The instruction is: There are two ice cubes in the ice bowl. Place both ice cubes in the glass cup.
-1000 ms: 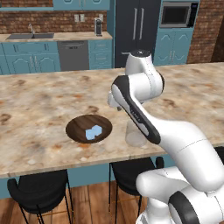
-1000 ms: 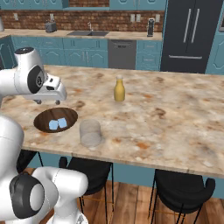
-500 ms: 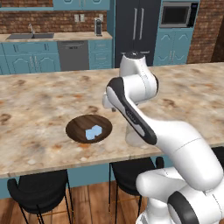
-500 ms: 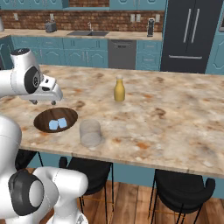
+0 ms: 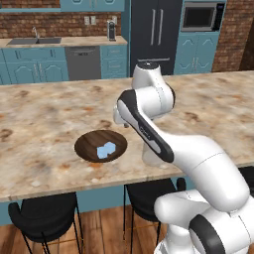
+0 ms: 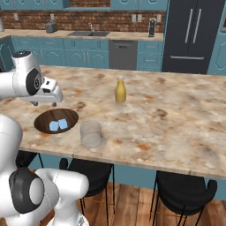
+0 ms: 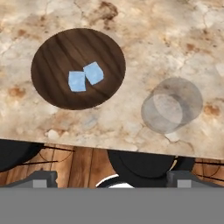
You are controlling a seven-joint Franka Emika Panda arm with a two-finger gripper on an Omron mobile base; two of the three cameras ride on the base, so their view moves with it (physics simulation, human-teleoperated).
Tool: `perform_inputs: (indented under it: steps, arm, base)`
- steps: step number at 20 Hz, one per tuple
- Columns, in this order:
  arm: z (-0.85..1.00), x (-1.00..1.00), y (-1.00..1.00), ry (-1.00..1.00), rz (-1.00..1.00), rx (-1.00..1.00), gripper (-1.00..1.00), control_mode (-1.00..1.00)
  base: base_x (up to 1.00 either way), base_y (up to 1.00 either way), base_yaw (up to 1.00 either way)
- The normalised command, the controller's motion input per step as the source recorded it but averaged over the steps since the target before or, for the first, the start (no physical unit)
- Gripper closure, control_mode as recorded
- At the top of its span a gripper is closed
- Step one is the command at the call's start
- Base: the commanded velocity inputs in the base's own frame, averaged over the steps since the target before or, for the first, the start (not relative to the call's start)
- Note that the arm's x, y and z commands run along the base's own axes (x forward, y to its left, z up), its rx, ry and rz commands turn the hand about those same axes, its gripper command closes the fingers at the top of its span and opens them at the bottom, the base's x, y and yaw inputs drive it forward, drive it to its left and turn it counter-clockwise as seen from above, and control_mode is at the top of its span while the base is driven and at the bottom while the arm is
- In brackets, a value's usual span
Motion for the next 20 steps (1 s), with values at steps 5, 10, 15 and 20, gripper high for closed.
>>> perform_inputs:
  steps: [5, 10, 15, 20]
  arm:
    - [-0.14, 0.32, 0.00, 0.01, 0.00, 0.00, -1.00, -1.00]
    - [-0.33, 0.56, 0.23, 0.13, 0.00, 0.07, -1.00, -1.00]
    - [-0.45, 0.35, 0.22, 0.19, 0.02, 0.03, -1.00, -1.00]
    - [-0.44, 0.25, 0.10, 0.12, 0.06, -0.10, -1.00, -1.00]
  base:
    - [0.00, 0.00, 0.00]
    - [0.00, 0.00, 0.00]
    - [0.00, 0.00, 0.00]
    - [0.00, 0.00, 0.00]
